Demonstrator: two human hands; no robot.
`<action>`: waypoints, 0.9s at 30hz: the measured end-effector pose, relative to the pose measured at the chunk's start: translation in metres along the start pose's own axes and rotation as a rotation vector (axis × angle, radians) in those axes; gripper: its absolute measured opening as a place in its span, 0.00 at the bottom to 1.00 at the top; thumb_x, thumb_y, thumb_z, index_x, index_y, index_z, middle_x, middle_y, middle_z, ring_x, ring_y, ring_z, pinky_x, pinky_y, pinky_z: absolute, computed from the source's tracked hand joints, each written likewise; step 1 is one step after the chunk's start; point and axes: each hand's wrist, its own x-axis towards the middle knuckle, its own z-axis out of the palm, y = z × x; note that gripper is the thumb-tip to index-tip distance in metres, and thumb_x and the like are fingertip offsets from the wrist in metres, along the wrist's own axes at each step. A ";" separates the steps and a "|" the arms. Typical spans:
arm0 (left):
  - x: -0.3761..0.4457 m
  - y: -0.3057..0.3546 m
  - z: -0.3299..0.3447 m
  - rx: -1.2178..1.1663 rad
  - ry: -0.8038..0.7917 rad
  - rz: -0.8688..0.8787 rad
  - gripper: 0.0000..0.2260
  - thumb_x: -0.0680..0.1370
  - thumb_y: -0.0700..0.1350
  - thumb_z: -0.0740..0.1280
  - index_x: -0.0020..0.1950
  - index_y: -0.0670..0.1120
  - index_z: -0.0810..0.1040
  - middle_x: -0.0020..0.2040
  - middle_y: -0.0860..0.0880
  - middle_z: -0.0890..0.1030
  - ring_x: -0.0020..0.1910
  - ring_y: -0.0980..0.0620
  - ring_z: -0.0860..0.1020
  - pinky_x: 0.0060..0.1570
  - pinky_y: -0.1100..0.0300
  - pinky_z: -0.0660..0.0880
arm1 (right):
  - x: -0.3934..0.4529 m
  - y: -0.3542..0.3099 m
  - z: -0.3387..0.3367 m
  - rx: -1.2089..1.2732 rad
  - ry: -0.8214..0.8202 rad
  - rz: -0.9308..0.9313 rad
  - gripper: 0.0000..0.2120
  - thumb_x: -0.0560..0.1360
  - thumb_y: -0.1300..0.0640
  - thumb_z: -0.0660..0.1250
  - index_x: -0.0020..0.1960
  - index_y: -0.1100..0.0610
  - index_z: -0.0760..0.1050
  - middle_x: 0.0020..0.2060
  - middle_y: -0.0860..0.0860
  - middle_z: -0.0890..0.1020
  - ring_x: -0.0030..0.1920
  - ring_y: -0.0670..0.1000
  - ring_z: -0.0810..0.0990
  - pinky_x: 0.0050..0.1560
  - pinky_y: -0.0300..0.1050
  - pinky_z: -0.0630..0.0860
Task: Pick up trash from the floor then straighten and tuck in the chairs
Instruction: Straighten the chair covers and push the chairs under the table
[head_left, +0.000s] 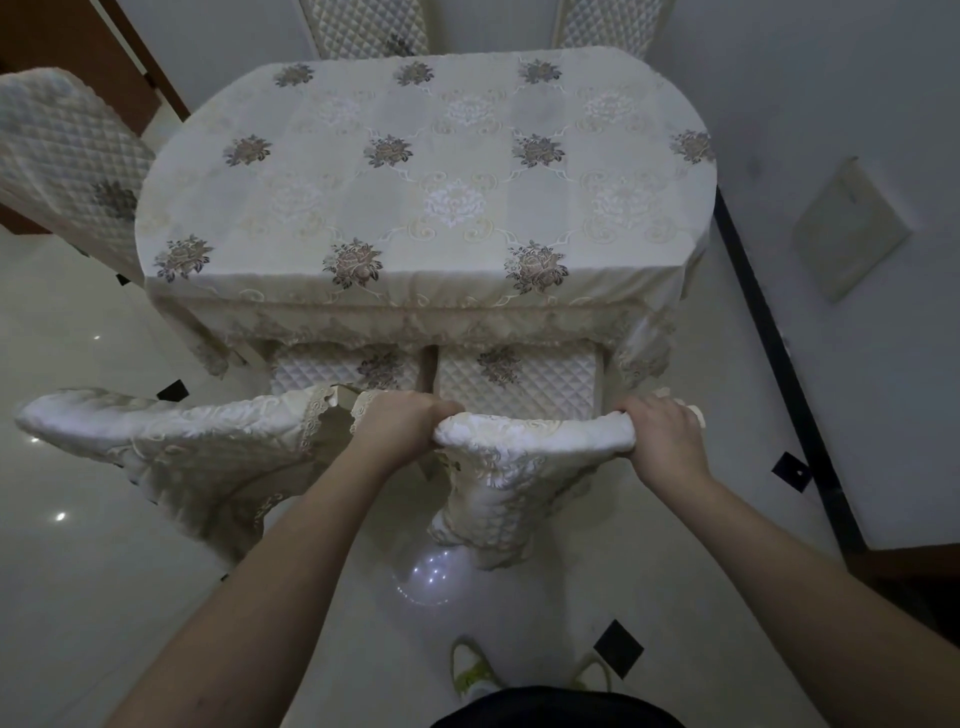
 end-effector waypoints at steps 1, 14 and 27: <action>0.001 0.000 0.001 -0.003 0.011 -0.003 0.11 0.68 0.55 0.70 0.49 0.58 0.82 0.38 0.50 0.83 0.37 0.45 0.81 0.31 0.60 0.64 | 0.001 0.000 0.000 0.001 -0.001 0.006 0.13 0.63 0.64 0.73 0.44 0.51 0.79 0.36 0.51 0.78 0.40 0.56 0.77 0.43 0.50 0.70; 0.010 0.016 0.007 0.006 -0.056 -0.091 0.10 0.73 0.53 0.67 0.52 0.54 0.79 0.46 0.51 0.82 0.44 0.46 0.81 0.34 0.58 0.67 | 0.016 0.015 -0.006 -0.048 -0.090 -0.025 0.17 0.65 0.60 0.73 0.51 0.48 0.79 0.45 0.50 0.80 0.49 0.56 0.77 0.51 0.50 0.68; 0.011 0.028 0.004 0.000 -0.079 -0.144 0.09 0.72 0.51 0.66 0.50 0.51 0.80 0.43 0.49 0.83 0.44 0.45 0.80 0.35 0.58 0.66 | 0.004 -0.036 -0.039 -0.038 -0.319 -0.173 0.32 0.66 0.51 0.73 0.68 0.46 0.67 0.61 0.49 0.76 0.61 0.54 0.72 0.63 0.47 0.62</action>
